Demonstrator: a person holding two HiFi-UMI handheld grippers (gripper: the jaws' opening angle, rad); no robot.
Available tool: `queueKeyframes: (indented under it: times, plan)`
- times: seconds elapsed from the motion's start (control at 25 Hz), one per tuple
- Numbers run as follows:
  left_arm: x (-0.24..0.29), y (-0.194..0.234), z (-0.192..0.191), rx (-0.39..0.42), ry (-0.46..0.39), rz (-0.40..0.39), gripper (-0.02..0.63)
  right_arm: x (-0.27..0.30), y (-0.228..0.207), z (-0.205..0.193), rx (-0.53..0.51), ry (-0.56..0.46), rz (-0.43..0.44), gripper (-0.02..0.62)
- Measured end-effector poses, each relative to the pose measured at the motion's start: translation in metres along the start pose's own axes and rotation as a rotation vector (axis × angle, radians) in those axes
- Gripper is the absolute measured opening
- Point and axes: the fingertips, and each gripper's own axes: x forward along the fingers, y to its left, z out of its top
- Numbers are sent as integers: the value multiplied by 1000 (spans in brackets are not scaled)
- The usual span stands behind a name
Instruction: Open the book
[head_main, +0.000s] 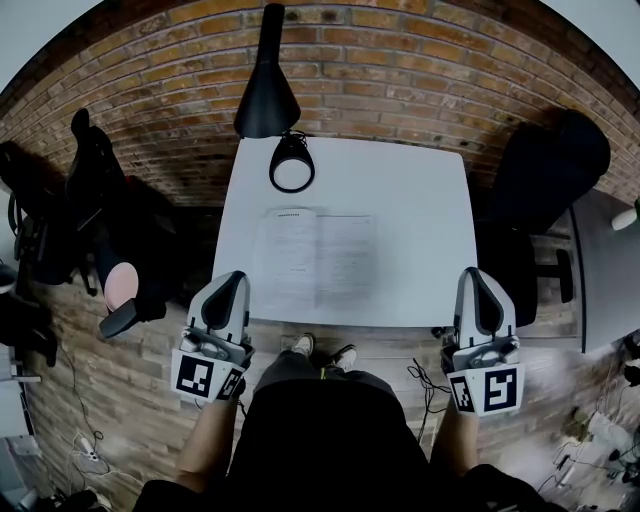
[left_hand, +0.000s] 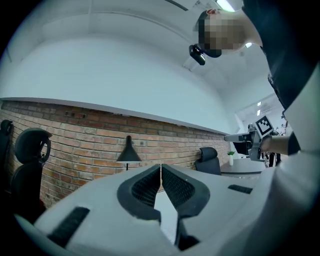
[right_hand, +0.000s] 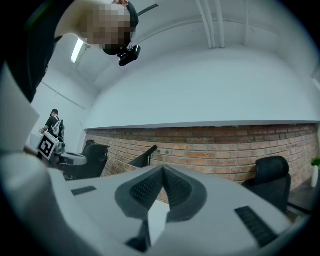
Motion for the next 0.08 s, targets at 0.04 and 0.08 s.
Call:
queueKeyframes:
  times: [0.04,0.08]
  plan:
    - [0,-1,0,-1,0,1,31,0,0,0,-1,0,2,14]
    - [-1,-2,1,-1,0,2,31,-1,-1,0,-1,-1,3,14]
